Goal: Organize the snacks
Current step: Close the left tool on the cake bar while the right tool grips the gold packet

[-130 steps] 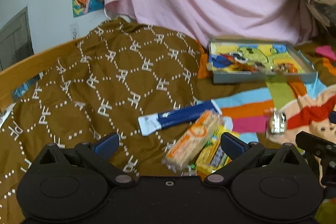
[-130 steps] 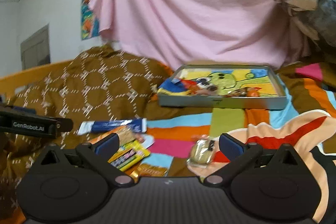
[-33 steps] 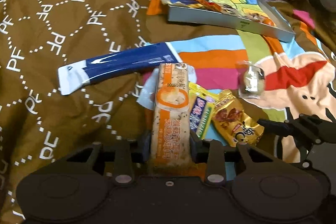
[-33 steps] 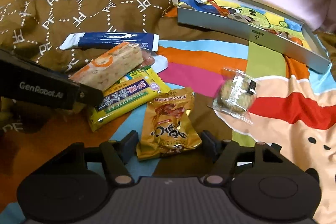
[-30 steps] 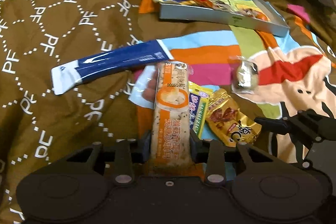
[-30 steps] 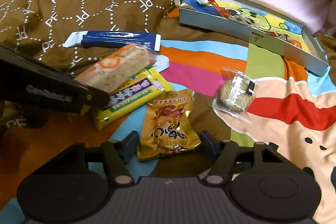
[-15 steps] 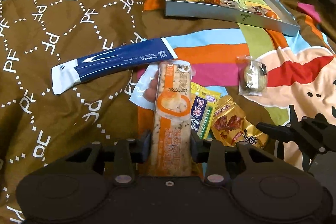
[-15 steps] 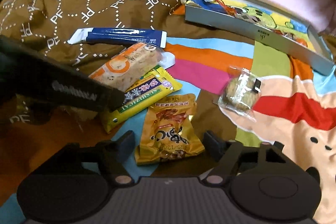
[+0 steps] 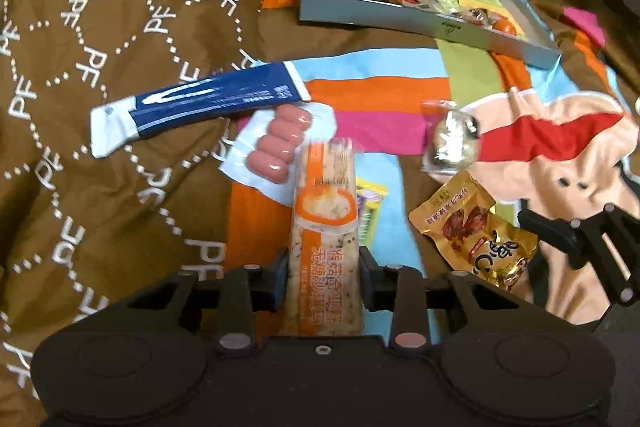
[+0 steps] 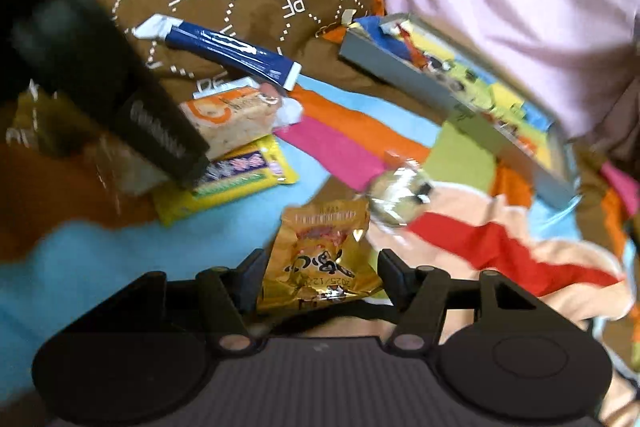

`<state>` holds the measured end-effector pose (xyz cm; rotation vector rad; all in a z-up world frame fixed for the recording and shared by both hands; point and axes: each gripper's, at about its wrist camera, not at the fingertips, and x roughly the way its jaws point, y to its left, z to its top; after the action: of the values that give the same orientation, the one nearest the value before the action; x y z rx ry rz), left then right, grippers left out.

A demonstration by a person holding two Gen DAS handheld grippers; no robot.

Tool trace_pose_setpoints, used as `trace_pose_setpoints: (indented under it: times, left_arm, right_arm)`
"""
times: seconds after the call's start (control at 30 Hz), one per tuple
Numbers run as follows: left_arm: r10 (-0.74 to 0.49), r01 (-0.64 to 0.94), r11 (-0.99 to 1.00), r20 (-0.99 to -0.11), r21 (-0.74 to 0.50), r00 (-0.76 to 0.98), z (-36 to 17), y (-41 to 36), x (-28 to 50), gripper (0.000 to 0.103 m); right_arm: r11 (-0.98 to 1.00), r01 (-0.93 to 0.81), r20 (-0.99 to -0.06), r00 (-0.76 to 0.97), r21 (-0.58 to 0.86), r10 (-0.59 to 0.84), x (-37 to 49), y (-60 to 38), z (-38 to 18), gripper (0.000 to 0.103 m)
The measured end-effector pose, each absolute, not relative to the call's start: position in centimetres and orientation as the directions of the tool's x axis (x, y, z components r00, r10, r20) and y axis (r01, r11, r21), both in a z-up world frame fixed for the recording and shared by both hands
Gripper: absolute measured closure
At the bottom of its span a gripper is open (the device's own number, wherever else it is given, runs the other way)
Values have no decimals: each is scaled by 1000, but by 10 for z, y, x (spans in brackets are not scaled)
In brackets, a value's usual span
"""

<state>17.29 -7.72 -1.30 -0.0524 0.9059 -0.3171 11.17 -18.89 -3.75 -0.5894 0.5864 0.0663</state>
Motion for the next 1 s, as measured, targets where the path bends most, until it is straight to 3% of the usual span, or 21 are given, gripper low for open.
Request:
trace_pose_setpoints:
  times: [0.53,0.73,1.0]
  left_arm:
    - [-322,291,936,-819,-199,474,-24,-117,155,67]
    - [-299,317,935,-829,-157,472,-29,-127,163,64]
    - [-317,315,932,-829,-181,461,-33,-128,181,62]
  right_arm:
    - [543,-362,-485,869,-758,-98,85,-206,-61,38]
    - [582,-381,-505,861,-718,-59,94,-210,-58,38]
    - [719,-434,-595,803,-543,36,123,-228,-46,34]
